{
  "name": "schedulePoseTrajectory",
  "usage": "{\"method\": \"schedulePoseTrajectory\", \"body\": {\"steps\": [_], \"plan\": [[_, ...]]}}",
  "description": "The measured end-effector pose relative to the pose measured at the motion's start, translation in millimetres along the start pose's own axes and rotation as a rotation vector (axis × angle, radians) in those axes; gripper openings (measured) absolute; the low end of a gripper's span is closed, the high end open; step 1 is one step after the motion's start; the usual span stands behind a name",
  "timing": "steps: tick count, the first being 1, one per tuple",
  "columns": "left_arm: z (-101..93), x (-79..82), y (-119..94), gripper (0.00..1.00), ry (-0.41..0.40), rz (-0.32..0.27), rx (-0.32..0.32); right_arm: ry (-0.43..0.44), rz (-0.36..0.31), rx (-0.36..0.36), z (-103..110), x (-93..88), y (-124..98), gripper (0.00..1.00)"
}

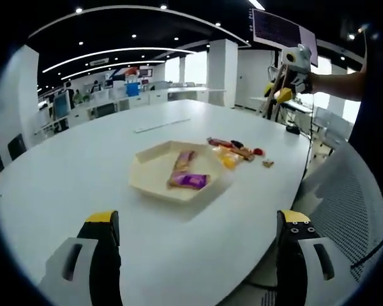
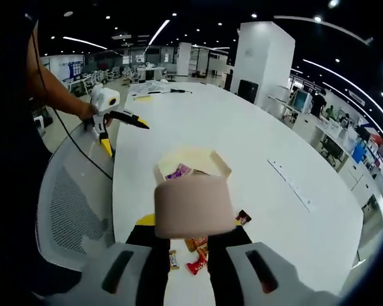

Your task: Place the target food into the container with the food tongs after gripping and lifting it, then release it inside without dropping or visibly crushing the food.

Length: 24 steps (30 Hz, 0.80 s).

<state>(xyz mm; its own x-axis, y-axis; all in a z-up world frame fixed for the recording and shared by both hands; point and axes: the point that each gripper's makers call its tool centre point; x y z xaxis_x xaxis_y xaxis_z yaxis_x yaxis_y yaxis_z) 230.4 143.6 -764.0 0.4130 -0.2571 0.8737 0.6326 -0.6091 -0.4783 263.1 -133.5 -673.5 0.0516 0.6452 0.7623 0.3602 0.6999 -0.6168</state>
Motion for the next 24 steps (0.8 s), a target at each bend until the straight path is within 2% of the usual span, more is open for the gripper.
{"method": "schedulePoseTrajectory", "body": {"steps": [3,6,8,10,14,19,24], "plan": [[0.8,-4.0,1,1.00,0.007,0.018,0.004,0.037,-0.008,-0.008,-2,-0.1,-5,0.21],[-2.9,-6.8,1,1.00,0.032,0.031,-0.010,0.029,0.004,-0.010,2,-7.5,-1,0.21],[-5.0,-3.3,0,1.00,0.061,0.010,-0.013,0.016,0.014,-0.015,5,-13.7,-1,0.21],[-2.6,-3.2,-1,1.00,0.048,0.011,-0.003,0.041,-0.008,-0.015,7,-12.6,-1,0.21],[-1.2,-3.4,0,1.00,0.039,0.015,0.000,0.040,-0.011,-0.015,12,-16.2,4,0.21],[-3.2,-2.4,-1,1.00,0.041,0.013,0.005,0.040,0.000,-0.014,13,-31.0,11,0.21],[-1.7,-4.3,-1,1.00,0.040,0.023,0.014,0.057,-0.025,-0.013,13,-43.9,19,0.21]]}}
Point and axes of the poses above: the point that each gripper's makers call its tool centre point, and the gripper's own axes: y roughly forward along the fingers, z roughly to its left, x roughly out of its top, and after that the axes turned 4 degrees about -y, right-handed
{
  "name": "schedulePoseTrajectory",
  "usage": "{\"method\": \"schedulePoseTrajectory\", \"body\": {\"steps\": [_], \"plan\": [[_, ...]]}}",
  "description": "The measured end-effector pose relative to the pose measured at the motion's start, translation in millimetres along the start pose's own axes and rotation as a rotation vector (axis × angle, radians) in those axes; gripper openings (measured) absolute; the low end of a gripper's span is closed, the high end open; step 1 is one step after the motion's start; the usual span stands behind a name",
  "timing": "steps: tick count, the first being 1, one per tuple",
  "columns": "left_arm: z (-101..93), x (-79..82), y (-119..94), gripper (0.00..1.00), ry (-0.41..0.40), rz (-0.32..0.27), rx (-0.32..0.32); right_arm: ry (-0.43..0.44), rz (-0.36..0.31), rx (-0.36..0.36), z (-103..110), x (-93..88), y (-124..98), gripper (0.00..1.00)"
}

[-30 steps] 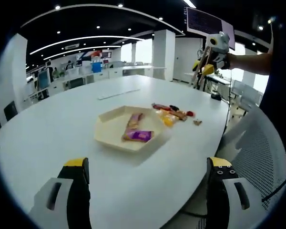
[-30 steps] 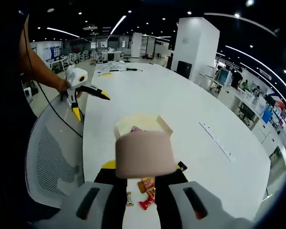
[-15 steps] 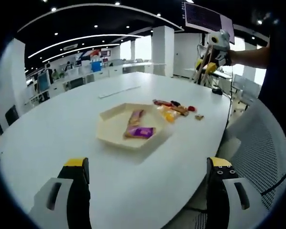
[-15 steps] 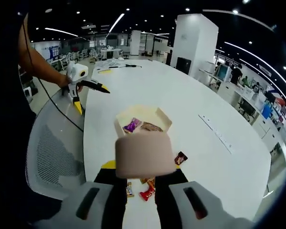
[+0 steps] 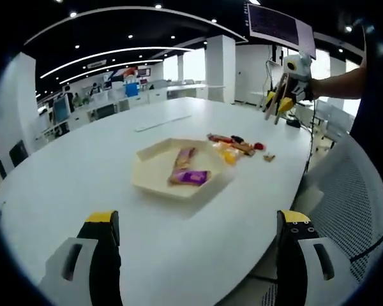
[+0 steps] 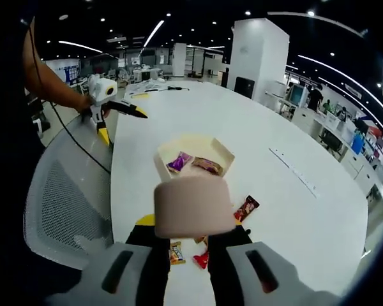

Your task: Place the target food into the container with the food tongs after gripping and lifting it, then release it inside without dropping or visibly crushing the food.

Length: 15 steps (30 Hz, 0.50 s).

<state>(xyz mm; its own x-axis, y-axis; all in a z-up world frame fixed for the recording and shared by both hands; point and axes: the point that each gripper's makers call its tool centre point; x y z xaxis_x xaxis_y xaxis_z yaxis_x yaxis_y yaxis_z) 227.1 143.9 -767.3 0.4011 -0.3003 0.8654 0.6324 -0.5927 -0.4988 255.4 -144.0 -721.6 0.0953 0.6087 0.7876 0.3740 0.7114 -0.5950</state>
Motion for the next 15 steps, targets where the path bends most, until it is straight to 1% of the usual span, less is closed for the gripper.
{"method": "schedulePoseTrajectory", "body": {"steps": [5,8,11,13,15], "plan": [[0.3,-1.3,1,1.00,0.004,0.005,0.001,0.005,0.009,0.003,2,-14.1,10,0.21],[0.8,-2.4,1,1.00,0.001,0.011,0.001,0.006,0.014,0.007,3,-17.6,13,0.21],[1.3,-2.7,1,1.00,-0.002,0.014,-0.001,0.006,0.016,0.022,9,-21.1,19,0.21],[-0.2,-2.6,2,1.00,-0.006,0.016,-0.007,-0.012,0.043,0.032,12,-29.3,25,0.21],[-0.7,-2.5,1,1.00,-0.008,0.016,-0.009,0.000,0.043,0.046,16,-34.5,31,0.21]]}}
Point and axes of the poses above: the point that each gripper's makers call its tool centre point, and the gripper's own axes: y roughly forward along the fingers, z roughly to its left, x roughly out of its top, and after that the axes turned 4 degrees about -y, right-handed
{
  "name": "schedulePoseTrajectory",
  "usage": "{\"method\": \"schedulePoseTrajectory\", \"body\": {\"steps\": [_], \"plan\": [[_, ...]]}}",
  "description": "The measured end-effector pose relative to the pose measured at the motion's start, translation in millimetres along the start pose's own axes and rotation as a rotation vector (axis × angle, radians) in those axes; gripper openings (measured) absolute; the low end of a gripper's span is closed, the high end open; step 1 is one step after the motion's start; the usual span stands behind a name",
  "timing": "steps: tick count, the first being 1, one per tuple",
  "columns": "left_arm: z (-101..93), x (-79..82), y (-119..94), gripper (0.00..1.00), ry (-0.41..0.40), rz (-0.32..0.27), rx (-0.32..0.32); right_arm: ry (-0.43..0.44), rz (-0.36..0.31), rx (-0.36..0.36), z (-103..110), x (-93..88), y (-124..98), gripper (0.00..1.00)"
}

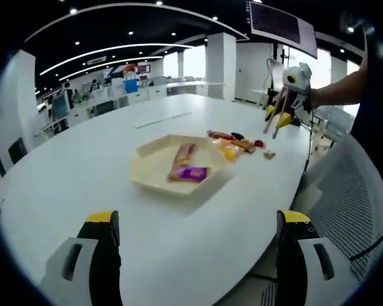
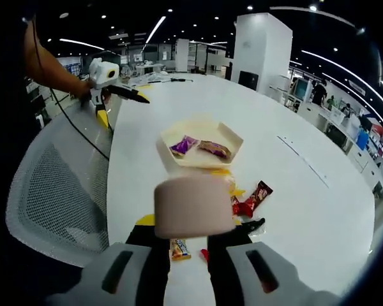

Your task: Place the target food into the container with the food tongs after gripping and lifting it, then release it inside without dropping or visibly crushing the food.

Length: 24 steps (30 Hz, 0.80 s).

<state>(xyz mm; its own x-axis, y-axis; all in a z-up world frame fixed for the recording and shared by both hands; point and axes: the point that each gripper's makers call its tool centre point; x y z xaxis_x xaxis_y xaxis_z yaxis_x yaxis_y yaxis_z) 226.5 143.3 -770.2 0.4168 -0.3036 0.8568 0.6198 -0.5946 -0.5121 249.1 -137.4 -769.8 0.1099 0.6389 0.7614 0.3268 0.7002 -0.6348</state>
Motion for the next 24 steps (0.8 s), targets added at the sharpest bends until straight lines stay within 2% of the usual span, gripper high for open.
{"method": "schedulePoseTrajectory", "body": {"steps": [7,16,23,24], "plan": [[2.0,-0.7,1,1.00,-0.015,-0.001,-0.001,0.002,0.040,0.013,5,-18.9,11,0.21],[0.4,-1.9,2,1.00,-0.017,0.003,-0.012,0.008,0.064,0.033,9,-25.4,15,0.21],[0.1,-0.5,1,1.00,-0.020,-0.002,-0.012,0.015,0.115,0.054,15,-46.1,23,0.20],[0.6,-0.8,1,1.00,-0.021,-0.002,-0.011,0.001,0.096,0.041,14,-43.8,21,0.20]]}}
Point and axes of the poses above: the point that each gripper's makers call its tool centre point, and the gripper's own axes: y roughly forward along the fingers, z roughly to its left, x roughly out of its top, and after that the axes turned 4 degrees about -y, right-handed
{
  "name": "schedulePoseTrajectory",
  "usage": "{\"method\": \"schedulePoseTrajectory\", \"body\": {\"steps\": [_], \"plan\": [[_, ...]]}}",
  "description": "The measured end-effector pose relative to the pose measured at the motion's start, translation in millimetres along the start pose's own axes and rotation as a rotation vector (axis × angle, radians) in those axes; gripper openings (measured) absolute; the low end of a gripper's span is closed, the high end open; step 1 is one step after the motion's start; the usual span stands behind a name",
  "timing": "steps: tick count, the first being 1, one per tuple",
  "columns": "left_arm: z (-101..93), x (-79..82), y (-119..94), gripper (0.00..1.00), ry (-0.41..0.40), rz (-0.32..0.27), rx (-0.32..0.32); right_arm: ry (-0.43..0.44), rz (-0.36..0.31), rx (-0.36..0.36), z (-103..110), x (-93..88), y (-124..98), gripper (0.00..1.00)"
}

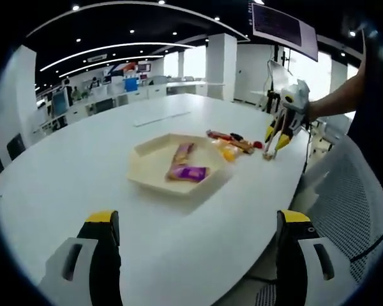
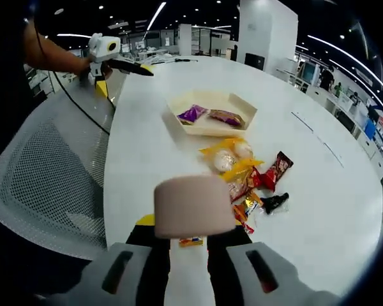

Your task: Place the target food into the container with the food tongs after gripping and lifting it, then release it inside without dropping or visibly crushing the food.

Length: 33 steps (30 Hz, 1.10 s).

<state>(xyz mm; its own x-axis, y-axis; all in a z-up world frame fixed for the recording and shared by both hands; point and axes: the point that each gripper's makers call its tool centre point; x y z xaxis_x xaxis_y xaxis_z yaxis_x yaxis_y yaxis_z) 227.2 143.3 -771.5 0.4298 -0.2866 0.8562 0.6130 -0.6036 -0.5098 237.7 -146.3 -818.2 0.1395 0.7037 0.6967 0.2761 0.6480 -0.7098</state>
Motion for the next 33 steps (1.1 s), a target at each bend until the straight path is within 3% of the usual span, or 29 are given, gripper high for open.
{"method": "schedulePoseTrajectory", "body": {"steps": [8,10,12,13,14,27,33], "plan": [[-1.0,-0.6,1,1.00,0.005,0.003,-0.005,0.035,0.031,-0.003,-2,3.1,0,0.20],[-1.6,0.2,0,1.00,0.004,0.002,-0.005,0.008,0.014,-0.022,-6,6.1,0,0.21],[-1.1,0.2,0,1.00,0.002,0.000,-0.005,0.024,0.039,-0.005,-7,0.7,1,0.21],[-1.0,0.1,0,1.00,0.003,0.000,-0.005,-0.008,0.006,-0.007,-8,4.9,2,0.20],[-1.1,0.1,0,1.00,0.003,0.000,-0.006,0.025,0.034,-0.009,-9,-0.7,0,0.20],[-0.4,0.9,0,1.00,0.002,-0.004,-0.004,0.014,0.084,-0.015,-10,2.6,3,0.15],[-0.5,0.1,0,0.99,0.005,-0.002,-0.006,0.054,0.061,-0.033,-22,18.5,-7,0.15]]}}
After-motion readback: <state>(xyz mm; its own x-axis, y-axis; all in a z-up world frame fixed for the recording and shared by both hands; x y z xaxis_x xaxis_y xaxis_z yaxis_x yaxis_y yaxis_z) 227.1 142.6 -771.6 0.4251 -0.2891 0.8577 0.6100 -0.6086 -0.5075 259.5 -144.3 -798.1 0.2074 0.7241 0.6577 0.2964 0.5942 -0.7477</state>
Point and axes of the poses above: the point that each gripper's makers call its tool centre point, and the gripper's own axes: y roughly forward along the fingers, z roughly to its left, x roughly out of its top, and after that the axes turned 4 degrees about -y, right-handed
